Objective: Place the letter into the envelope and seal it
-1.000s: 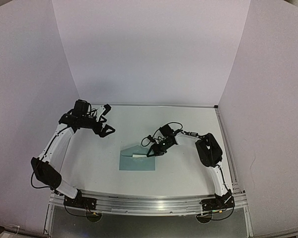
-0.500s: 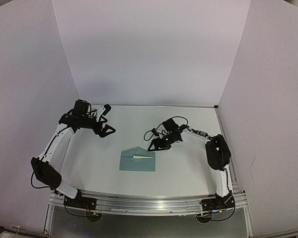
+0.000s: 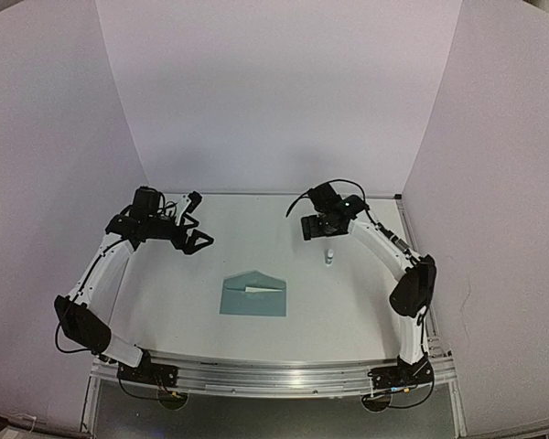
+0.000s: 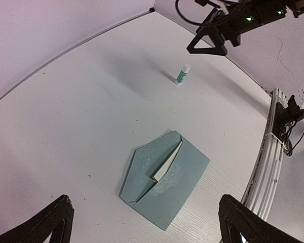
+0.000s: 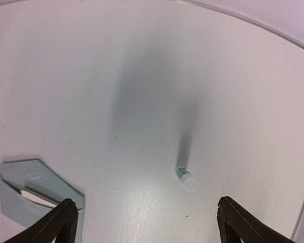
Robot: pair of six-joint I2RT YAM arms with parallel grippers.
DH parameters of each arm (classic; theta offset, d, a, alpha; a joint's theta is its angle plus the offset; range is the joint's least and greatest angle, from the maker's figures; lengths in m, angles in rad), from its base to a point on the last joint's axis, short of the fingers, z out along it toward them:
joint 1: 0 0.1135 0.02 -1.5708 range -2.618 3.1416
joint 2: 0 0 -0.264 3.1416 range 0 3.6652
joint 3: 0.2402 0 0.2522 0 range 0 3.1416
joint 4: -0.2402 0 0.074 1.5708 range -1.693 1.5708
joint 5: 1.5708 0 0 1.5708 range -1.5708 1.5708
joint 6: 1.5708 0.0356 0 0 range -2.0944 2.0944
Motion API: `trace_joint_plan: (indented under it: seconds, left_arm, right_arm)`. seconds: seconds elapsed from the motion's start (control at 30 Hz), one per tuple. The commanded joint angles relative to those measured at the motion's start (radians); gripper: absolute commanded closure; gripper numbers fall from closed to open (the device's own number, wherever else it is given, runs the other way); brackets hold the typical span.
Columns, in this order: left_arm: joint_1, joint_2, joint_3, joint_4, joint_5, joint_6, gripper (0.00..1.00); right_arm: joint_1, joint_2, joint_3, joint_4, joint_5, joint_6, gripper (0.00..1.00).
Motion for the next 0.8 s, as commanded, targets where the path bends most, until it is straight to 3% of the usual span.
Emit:
trace_joint_plan:
  seconds: [0.0,0.3,0.47,0.77]
  left_arm:
    - [0.006,-0.035,-0.012,0.048,0.017,-0.014,0.01]
    - [0.006,-0.045,-0.020,0.046,0.023,0.004,0.01]
    - [0.006,-0.042,-0.021,0.061,0.019,0.008,0.01]
    - [0.005,-0.038,-0.014,0.066,0.013,0.022,0.01]
  right_arm:
    - [-0.033,0.186,0.101,-0.285,0.138,0.036,0.05]
    - [-0.091,0.284,0.108,-0.227,-0.032,0.010,0.25]
    - [-0.101,0.300,0.097,-0.206,-0.061,0.013,0.42]
    - [-0.111,0.308,0.080,-0.194,-0.082,0.021,0.59]
